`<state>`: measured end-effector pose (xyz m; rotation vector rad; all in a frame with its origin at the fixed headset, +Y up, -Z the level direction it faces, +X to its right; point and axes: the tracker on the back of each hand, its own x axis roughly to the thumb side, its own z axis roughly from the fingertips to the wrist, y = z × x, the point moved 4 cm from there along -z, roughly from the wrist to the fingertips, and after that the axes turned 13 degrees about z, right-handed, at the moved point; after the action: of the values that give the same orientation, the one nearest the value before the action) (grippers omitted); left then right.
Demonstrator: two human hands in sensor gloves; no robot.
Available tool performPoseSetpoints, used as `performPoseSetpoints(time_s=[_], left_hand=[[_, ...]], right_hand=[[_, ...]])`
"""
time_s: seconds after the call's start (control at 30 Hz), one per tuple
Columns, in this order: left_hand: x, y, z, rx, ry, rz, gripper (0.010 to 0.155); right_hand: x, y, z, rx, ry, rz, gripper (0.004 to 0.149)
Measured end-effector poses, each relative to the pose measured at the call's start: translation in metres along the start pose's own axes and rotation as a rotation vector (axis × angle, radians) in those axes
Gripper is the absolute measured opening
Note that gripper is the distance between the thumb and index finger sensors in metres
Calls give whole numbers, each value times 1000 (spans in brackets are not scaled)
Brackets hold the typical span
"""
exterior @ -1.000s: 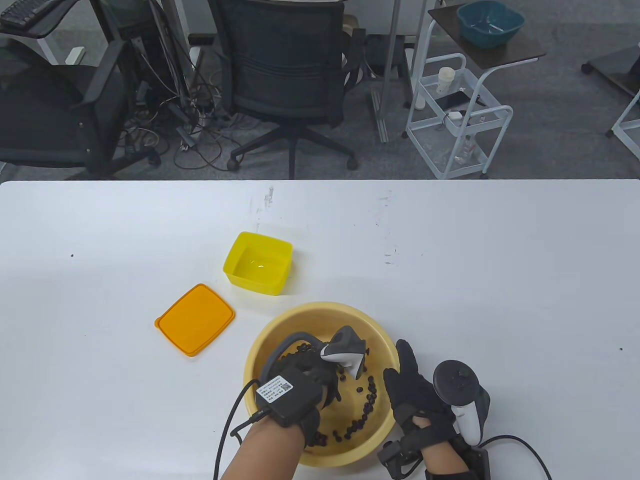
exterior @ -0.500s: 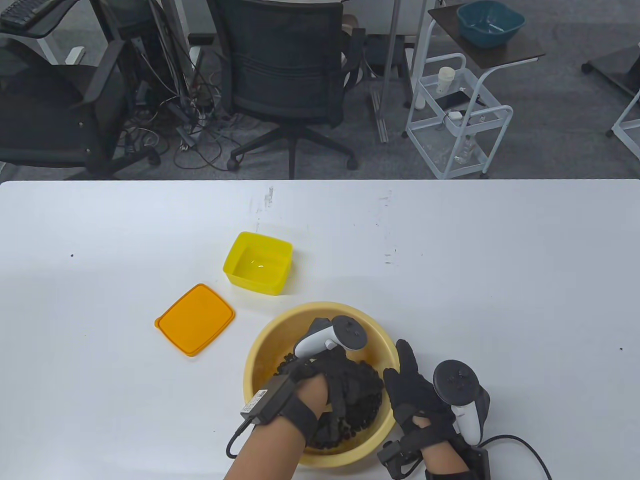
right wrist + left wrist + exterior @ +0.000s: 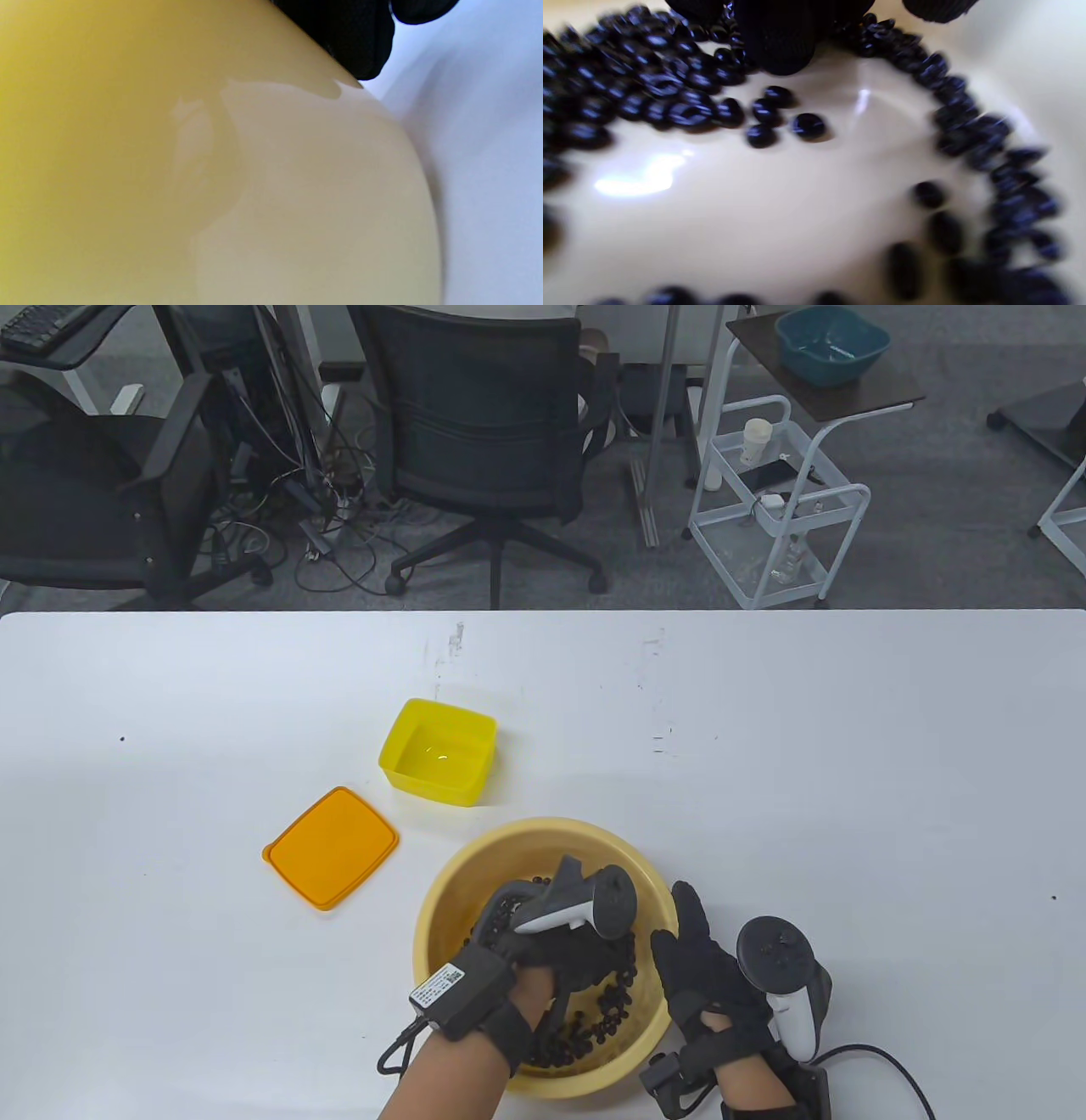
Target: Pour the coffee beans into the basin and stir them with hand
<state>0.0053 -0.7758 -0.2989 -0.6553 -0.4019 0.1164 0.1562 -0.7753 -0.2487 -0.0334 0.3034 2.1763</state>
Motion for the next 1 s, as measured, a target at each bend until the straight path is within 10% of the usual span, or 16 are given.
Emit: performPoseSetpoints(time_s=[0.5, 1.0], left_hand=[[23, 28, 37, 142, -100, -174, 58], [6, 75, 179, 575, -264, -288, 68]], right_hand=[[0, -2, 1, 28, -9, 35, 68], [40, -28, 36, -237, -167, 484, 77]])
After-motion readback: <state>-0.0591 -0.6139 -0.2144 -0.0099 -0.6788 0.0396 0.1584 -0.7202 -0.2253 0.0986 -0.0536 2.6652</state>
